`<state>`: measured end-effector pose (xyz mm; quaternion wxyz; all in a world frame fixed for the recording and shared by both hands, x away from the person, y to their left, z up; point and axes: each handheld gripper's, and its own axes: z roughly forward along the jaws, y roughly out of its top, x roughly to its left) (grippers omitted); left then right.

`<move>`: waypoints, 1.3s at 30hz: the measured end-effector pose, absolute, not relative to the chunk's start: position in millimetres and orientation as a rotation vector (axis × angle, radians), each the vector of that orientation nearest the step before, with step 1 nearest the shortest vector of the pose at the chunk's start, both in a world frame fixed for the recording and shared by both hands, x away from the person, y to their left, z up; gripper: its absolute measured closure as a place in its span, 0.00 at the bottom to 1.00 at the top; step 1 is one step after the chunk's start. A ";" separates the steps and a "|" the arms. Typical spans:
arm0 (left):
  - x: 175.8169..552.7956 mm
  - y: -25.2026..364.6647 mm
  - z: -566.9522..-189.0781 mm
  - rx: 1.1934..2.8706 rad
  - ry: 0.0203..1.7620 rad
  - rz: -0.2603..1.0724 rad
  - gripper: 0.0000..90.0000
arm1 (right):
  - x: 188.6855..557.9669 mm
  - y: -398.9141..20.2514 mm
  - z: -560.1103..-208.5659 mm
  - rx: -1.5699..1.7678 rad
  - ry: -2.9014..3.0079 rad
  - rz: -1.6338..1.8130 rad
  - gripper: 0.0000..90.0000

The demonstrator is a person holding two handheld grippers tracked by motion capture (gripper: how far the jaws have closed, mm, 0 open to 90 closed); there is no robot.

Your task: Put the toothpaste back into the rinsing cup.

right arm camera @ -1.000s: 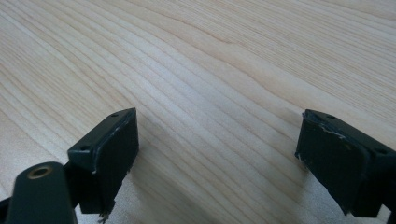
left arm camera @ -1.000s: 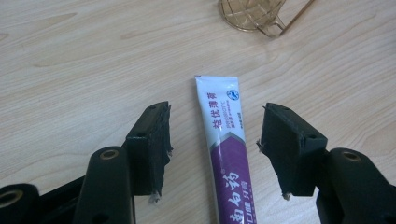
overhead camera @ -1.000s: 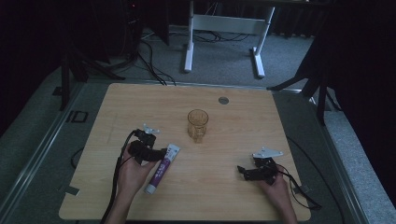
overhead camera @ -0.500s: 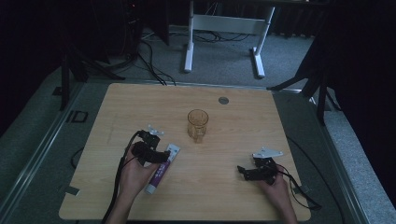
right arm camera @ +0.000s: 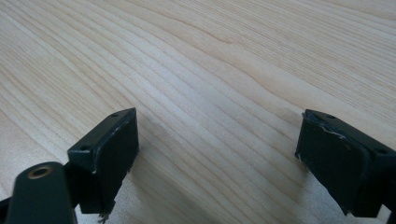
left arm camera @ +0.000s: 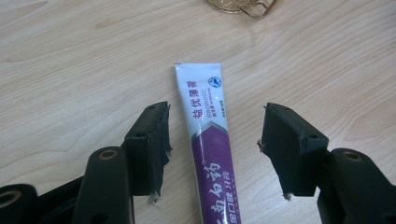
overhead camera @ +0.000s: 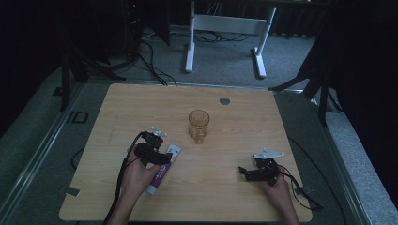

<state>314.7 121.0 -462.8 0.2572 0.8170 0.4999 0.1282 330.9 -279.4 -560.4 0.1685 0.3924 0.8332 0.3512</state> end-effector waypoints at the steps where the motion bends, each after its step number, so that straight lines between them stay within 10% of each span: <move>1: 314.7 120.9 -463.0 2.217 1.360 0.348 0.47 | 330.9 -279.4 -560.4 1.116 2.369 0.999 0.14; 39: 314.6 97.7 -471.5 2.421 1.402 0.323 0.54 | 331.0 -279.5 -560.4 1.113 2.370 0.998 0.14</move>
